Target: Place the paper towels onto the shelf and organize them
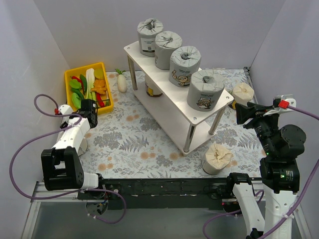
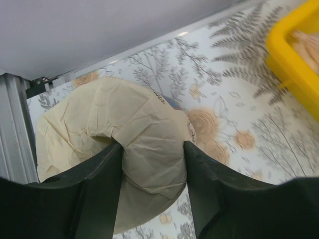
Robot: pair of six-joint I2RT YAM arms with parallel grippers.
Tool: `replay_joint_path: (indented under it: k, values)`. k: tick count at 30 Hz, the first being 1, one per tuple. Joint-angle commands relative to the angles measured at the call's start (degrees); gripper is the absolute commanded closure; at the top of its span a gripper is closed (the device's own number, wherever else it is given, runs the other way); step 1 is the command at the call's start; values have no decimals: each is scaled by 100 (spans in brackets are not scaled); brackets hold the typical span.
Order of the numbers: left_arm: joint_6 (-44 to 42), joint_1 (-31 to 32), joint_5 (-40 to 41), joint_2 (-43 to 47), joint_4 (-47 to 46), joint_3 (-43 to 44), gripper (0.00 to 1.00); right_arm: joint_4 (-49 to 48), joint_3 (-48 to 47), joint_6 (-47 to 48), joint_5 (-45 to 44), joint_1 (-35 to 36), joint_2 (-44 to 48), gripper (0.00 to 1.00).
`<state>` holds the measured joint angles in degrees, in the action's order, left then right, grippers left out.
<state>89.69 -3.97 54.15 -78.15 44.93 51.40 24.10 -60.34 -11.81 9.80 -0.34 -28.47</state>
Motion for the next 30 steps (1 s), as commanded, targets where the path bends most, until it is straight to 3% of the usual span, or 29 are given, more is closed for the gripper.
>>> replay_joint_path:
  k: [1, 4, 8, 10, 16, 22, 30]
  values:
    - [-601, 817, -36, 599, -168, 28, 58, -125, -128, -5, 22, 25, 96, 44]
    - [-803, 1424, -509, 696, -221, 89, 66, -107, -162, 12, 4, 25, 113, 44]
    - [-1749, 2581, -1485, 880, -835, 151, 74, -54, -207, 39, -92, 25, 113, 44]
    - [-2050, 3214, -1853, 968, -1168, 239, 74, -63, -207, 39, -93, 25, 105, 44]
    - [-3220, 4288, -2918, 872, -1828, 512, 70, -54, -189, 47, -101, 25, 122, 44]
    - [-4379, 4834, -3279, 1187, -2891, -67, 73, -2, -224, 126, -180, 25, 131, 44]
    - [-6111, 4888, -4069, 1961, -4869, -1000, 68, 42, -259, 162, -251, 25, 122, 44]
